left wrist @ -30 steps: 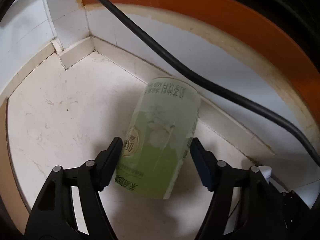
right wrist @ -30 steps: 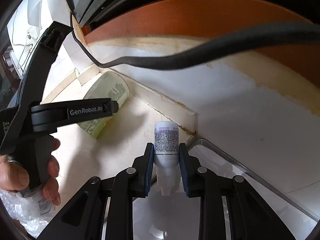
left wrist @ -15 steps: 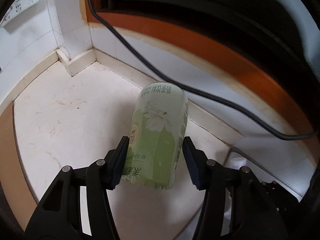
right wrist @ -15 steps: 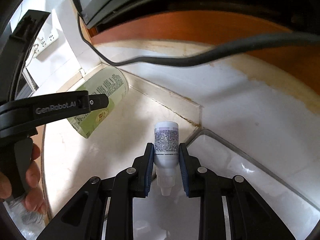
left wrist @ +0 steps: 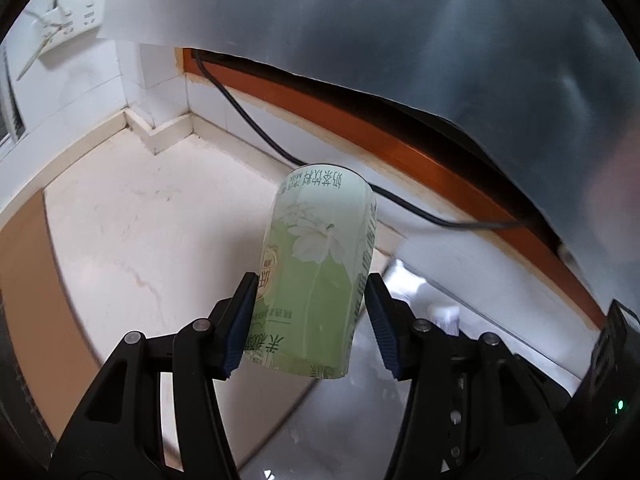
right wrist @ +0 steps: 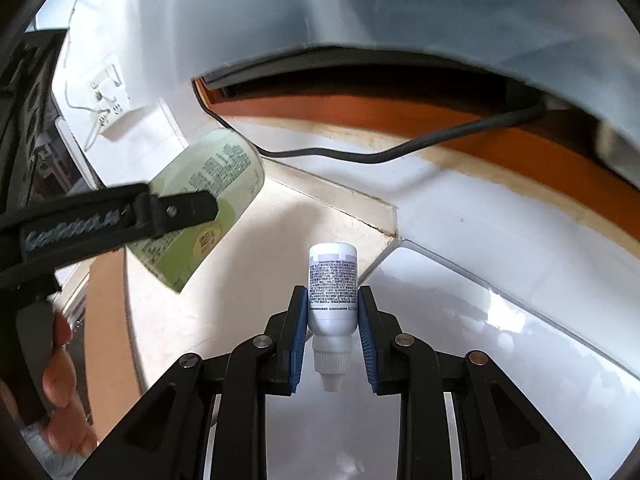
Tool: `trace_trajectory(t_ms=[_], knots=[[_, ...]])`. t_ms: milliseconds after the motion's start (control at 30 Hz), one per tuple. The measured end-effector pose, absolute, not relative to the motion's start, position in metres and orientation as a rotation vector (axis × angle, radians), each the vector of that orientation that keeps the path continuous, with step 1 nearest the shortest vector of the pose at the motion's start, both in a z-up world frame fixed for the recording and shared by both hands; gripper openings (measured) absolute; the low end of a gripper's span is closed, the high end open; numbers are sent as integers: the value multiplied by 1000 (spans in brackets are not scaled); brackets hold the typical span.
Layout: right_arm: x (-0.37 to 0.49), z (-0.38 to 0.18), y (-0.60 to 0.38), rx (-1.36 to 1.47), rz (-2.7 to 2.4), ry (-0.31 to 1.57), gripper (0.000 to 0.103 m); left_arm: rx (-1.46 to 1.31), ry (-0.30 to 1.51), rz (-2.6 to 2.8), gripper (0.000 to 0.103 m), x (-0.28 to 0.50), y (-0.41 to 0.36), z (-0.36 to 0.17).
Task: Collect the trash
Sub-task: 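Carry the green cup and white bottle down over the trash bin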
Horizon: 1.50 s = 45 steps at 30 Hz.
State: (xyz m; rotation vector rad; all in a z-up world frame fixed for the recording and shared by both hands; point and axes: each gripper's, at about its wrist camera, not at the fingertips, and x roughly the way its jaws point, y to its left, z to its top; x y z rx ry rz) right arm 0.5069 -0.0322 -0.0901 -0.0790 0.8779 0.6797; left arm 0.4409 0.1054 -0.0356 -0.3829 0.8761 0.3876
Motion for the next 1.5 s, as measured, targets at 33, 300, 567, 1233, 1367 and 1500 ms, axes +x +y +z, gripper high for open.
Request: trace_trajectory(t_ms=[33,300,567,1233,1367,1500], knots=[[501,-87,-35,-78,680,874,24,-394,873,382,50,429,101,-31],[443,-71,-66,-65,680,868,24,-377,865,363,50,325,67,-9],[349,-68,-97,-42,685,900,24,-378,858,329,50,200,43,2],[106,-121,-147,-72,684,1022,24,-359,907,215,50,19,-1,-71],[88,-161,-146,-121,706,1049,24,-390,937,244,50,8,-8,-114],[82,-213,-147,-175,719,1098,24,-397,953,281,51,-3,-21,-166]])
